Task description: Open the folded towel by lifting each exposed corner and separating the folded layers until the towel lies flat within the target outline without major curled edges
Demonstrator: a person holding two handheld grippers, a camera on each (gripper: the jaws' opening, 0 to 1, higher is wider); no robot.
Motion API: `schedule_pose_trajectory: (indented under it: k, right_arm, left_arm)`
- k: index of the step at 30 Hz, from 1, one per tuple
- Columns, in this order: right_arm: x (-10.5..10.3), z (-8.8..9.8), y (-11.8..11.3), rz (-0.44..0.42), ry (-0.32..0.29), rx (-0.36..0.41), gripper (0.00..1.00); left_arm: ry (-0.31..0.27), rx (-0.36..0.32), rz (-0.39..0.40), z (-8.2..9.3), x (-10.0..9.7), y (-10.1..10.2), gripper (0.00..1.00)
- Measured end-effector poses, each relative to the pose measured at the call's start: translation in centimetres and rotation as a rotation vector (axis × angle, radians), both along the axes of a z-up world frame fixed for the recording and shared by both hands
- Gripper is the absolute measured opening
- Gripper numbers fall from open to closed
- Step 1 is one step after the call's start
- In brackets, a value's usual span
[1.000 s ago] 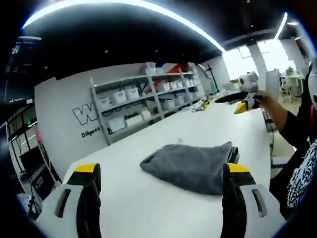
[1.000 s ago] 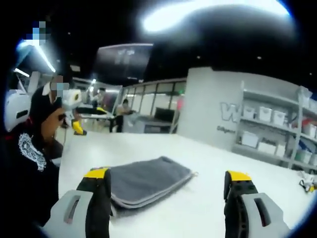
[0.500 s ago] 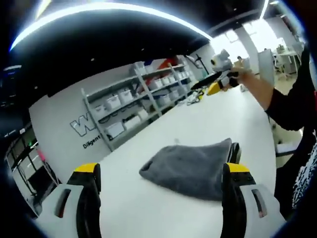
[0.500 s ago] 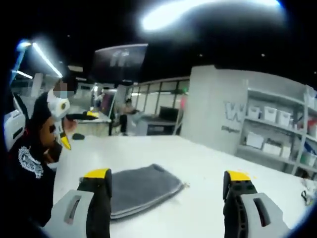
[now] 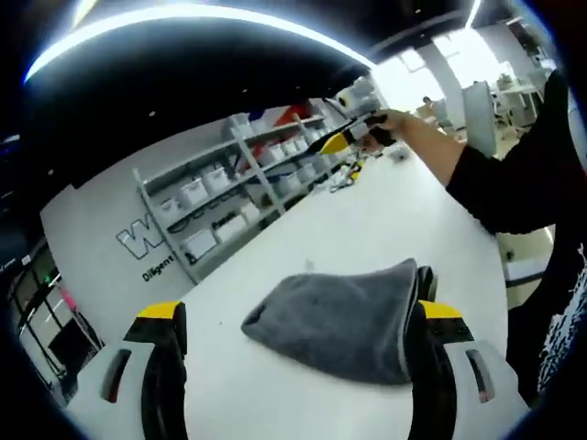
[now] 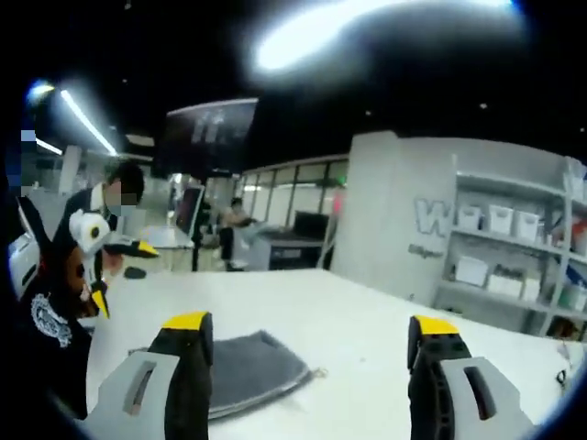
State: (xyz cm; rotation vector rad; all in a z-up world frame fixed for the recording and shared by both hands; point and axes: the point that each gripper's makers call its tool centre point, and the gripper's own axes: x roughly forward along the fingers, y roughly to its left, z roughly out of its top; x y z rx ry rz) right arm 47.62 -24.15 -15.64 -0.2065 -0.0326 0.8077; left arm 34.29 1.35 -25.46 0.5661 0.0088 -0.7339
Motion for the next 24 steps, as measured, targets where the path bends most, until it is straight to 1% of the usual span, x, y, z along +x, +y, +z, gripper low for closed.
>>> schedule_pose_trajectory:
  k: [1,3,4,6,7,8,9,10,11,12,14,15,17,18,19,20,22,24]
  right_arm:
    - [-0.1,0.4,0.3,0.004,-0.007,-0.010,0.86]
    - [0.1,0.9,1.0,0.009,-0.013,-0.005,0.90]
    - [0.4,1.0,1.3,0.003,-0.013,0.001,0.89]
    - [1.4,0.5,2.0,-0.007,-0.009,-0.005,0.85]
    - [1.8,-0.3,2.4,0.012,0.002,-0.045,0.87]
    - [2.4,-0.7,2.6,0.018,0.015,-0.067,0.88]
    - [3.3,-0.6,2.7,-0.002,0.022,-0.063,0.86]
    - [4.0,-0.9,2.7,-0.017,0.037,-0.081,0.83]
    - [4.5,-1.1,3.0,-0.008,0.026,-0.118,0.79]
    - [4.6,-1.3,3.2,0.000,0.029,-0.125,0.76]
    - [5.1,-1.4,4.2,0.030,0.036,-0.126,0.76]
    - [5.1,-1.4,4.6,0.063,0.035,-0.118,0.75]
    - [5.0,-1.7,5.2,0.110,0.047,-0.096,0.71]
    - [5.0,-1.7,5.3,0.114,0.048,-0.089,0.71]
    - [5.3,-1.6,5.5,0.119,0.047,-0.067,0.71]
    - [5.4,-1.7,5.6,0.120,0.049,-0.064,0.71]
    - [5.7,-2.0,5.8,0.114,0.043,-0.075,0.71]
    - [5.9,-2.2,5.8,0.101,0.041,-0.089,0.74]
  left_arm:
    - [0.001,-0.002,0.000,0.1,0.0,-0.2,1.00]
    - [0.007,-0.001,-0.002,0.1,-0.2,-0.5,1.00]
    - [0.022,0.010,-0.006,-0.2,-0.4,-0.7,1.00]
    - [0.029,0.027,-0.005,-0.6,-0.6,-1.1,1.00]
    - [0.026,0.035,-0.005,-0.7,-0.7,-1.3,1.00]
    - [0.023,0.050,-0.003,-0.9,-0.8,-1.5,1.00]
    - [0.013,0.068,-0.003,-1.0,-0.9,-1.9,1.00]
    - [0.009,0.078,-0.002,-1.1,-1.0,-2.1,1.00]
    - [0.000,0.088,-0.004,-1.1,-1.1,-2.4,1.00]
    - [-0.006,0.089,-0.003,-1.1,-1.2,-2.7,1.00]
    - [-0.016,0.092,-0.003,-1.1,-1.3,-3.4,1.00]
    - [-0.020,0.095,-0.001,-1.1,-1.2,-3.6,1.00]
    - [-0.034,0.111,0.011,-1.3,-1.1,-4.1,1.00]
    - [-0.041,0.128,0.015,-1.5,-1.1,-4.2,1.00]
    - [-0.050,0.146,0.012,-1.7,-1.1,-4.4,1.00]
    - [-0.062,0.155,0.003,-1.8,-1.1,-4.6,1.00]
    - [-0.059,0.164,0.015,-2.2,-1.0,-4.7,1.00]
    - [-0.047,0.191,0.015,-2.9,-1.0,-4.8,1.00]
